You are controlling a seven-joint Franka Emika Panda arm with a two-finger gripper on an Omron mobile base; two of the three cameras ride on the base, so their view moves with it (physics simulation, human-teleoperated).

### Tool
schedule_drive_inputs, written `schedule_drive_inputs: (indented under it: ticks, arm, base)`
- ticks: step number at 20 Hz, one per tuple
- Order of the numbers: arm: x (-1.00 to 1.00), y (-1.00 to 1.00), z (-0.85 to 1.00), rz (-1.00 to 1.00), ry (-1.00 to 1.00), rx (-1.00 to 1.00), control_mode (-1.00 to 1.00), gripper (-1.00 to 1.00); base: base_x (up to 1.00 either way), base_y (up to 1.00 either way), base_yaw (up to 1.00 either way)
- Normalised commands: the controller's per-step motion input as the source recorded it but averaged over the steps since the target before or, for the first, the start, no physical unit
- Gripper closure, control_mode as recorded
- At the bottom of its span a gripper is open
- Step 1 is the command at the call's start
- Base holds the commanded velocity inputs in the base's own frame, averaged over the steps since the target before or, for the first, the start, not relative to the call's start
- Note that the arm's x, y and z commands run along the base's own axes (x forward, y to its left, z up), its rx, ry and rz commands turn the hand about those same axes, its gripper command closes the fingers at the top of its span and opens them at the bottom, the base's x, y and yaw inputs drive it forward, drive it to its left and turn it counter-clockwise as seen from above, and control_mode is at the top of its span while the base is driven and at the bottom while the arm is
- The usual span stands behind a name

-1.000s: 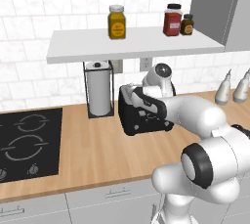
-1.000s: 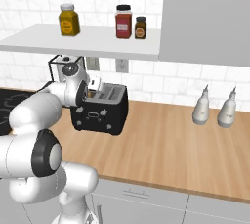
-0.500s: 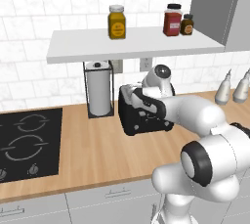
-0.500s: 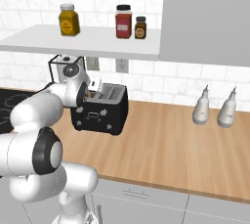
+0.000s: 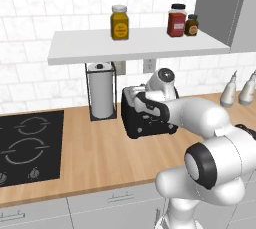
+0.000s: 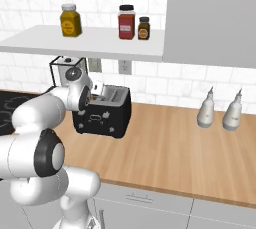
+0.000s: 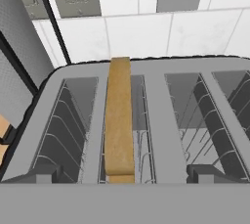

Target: Start the toaster. Once the lever pops up, take the bread to the plate on the dining counter.

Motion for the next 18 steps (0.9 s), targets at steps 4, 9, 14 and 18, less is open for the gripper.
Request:
schedule_drive_inputs:
  ticks: [4,9,14,18]
  arm:
    - [0.01,0.00,-0.01,0.00,0.00,0.00,-1.00,-1.00]
    - [0.04,0.00,0.00,0.00,0.00,0.00,-1.00,-1.00]
    - [0.10,0.00,0.00,0.00,0.00,0.00,-1.00,-1.00]
    - [0.02,0.00,0.00,0.00,0.00,0.00,-1.00,-1.00]
  base:
    - [0.00,0.00,0.00]
    - [0.00,0.00,0.00]
    - [0.00,0.00,0.00]
    - [0.00,0.00,0.00]
